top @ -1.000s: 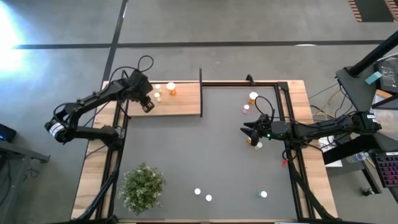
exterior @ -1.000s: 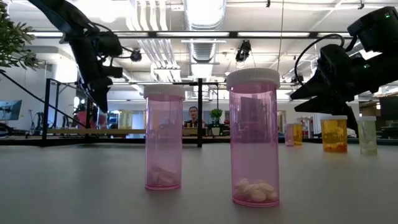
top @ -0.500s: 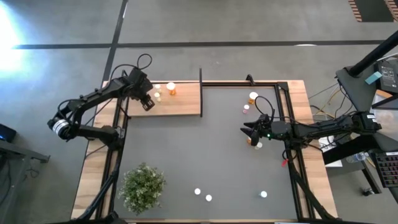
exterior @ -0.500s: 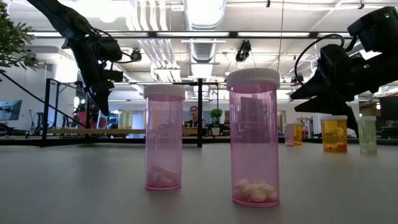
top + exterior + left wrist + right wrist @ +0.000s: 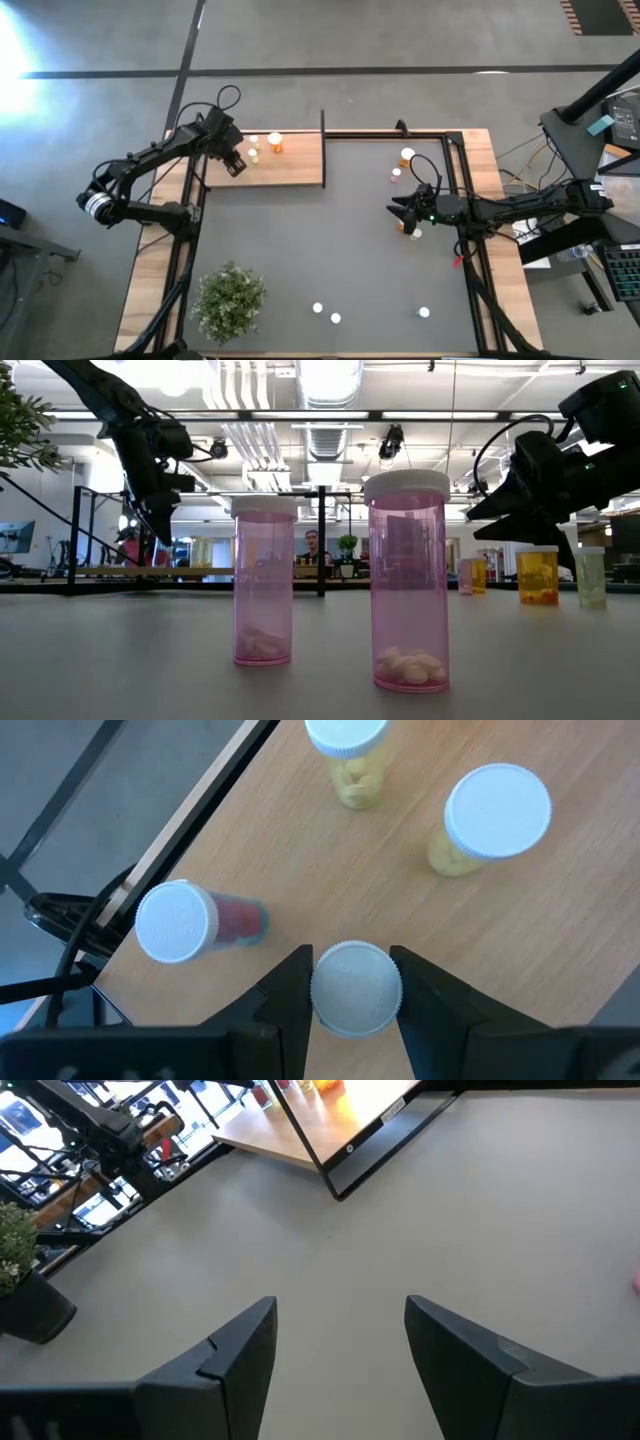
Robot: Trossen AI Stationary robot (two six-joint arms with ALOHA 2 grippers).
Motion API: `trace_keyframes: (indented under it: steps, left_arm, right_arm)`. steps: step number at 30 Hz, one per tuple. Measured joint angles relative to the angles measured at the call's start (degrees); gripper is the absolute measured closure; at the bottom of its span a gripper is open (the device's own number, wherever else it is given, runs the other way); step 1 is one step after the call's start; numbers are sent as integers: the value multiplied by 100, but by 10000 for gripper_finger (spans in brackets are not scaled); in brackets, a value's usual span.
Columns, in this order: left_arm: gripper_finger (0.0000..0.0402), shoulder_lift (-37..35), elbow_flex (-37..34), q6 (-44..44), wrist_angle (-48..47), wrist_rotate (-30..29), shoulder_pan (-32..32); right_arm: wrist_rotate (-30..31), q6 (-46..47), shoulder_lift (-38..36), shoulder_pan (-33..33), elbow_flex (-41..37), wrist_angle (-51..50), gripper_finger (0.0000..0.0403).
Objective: Pick and place medicine bottles onto shelf by color
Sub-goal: Put the top blue pill bottle on the shelf
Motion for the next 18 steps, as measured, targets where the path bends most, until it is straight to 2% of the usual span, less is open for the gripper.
trace_keyframes:
  steps: [18]
  left_arm:
    - [274,0,-83,-3,-4,-168,8]
  right_arm:
    - [0,0,0,1,0,1,193]
